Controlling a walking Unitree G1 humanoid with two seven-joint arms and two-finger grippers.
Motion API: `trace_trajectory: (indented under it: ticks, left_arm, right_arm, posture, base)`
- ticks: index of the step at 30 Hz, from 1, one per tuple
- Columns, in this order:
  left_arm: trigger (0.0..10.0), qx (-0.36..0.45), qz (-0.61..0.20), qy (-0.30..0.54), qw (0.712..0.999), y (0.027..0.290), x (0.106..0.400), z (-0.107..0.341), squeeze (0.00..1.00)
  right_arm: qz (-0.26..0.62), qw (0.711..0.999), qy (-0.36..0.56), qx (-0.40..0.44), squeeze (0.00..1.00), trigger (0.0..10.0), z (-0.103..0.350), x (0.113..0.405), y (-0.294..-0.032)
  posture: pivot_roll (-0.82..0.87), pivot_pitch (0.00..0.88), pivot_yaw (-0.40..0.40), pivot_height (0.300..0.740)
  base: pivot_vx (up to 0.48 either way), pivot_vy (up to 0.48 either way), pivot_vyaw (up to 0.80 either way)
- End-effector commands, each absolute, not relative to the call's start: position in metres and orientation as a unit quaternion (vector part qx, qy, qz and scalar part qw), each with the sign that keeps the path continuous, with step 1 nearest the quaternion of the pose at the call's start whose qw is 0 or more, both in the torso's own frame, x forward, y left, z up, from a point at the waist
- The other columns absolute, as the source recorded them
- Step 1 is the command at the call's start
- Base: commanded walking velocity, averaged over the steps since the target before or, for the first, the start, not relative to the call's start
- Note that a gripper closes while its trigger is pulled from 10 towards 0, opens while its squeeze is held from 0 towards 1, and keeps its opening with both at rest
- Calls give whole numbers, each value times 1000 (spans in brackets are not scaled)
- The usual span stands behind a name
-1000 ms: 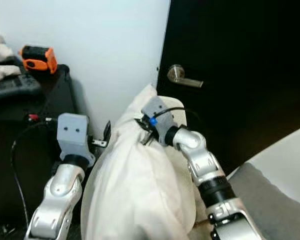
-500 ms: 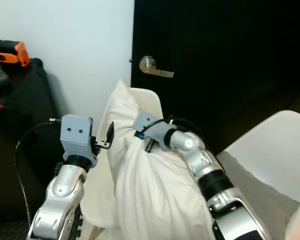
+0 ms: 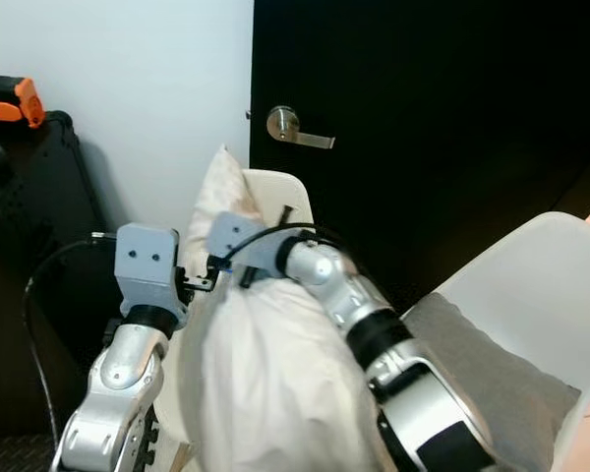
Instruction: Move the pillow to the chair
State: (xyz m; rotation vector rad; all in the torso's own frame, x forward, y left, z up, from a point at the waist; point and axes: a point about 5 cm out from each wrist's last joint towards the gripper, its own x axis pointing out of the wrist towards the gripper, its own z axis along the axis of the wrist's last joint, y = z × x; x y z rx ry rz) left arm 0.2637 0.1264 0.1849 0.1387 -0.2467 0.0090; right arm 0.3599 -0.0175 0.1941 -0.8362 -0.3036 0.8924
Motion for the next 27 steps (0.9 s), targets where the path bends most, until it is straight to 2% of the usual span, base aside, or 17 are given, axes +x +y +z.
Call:
trace_trajectory:
  ticks: [1,10,17,20,22,25,27]
  left_arm:
    - [10000,70,6,-120,990,124,262,185,0]
    - [10000,74,13,-128,989,126,263,190,0]
    - [10000,79,16,-145,986,130,265,200,0]
    - [10000,79,19,-148,986,131,266,201,0]
    - [10000,78,19,-155,985,131,269,206,0]
    - [10000,77,19,-159,984,131,269,209,0]
    - [10000,76,16,-162,984,130,269,211,0]
  right_arm:
    - [402,803,-197,-392,0,10000,217,362,-14]
    - [355,792,-197,-456,0,10000,220,375,-20]
    - [316,766,-157,-537,0,10000,207,387,-42]
    - [311,764,-153,-545,0,10000,206,389,-44]
    - [305,746,-133,-576,0,10000,198,391,-49]
    - [313,743,-99,-583,0,10000,187,392,-55]
    - [315,761,-72,-562,0,10000,181,392,-61]
  posture:
    - [98,0,-166,720]
    - [97,0,-161,685]
    - [89,0,-157,650]
    - [88,0,-158,640]
    - [87,0,-158,630]
    - [86,0,-157,620]
    - [85,0,-156,610]
  base:
    - [0,0,0]
    - [0,0,0]
    - [0,0,0]
    - [0,0,0]
    - [0,0,0]
    - [0,0,0]
    - [0,0,0]
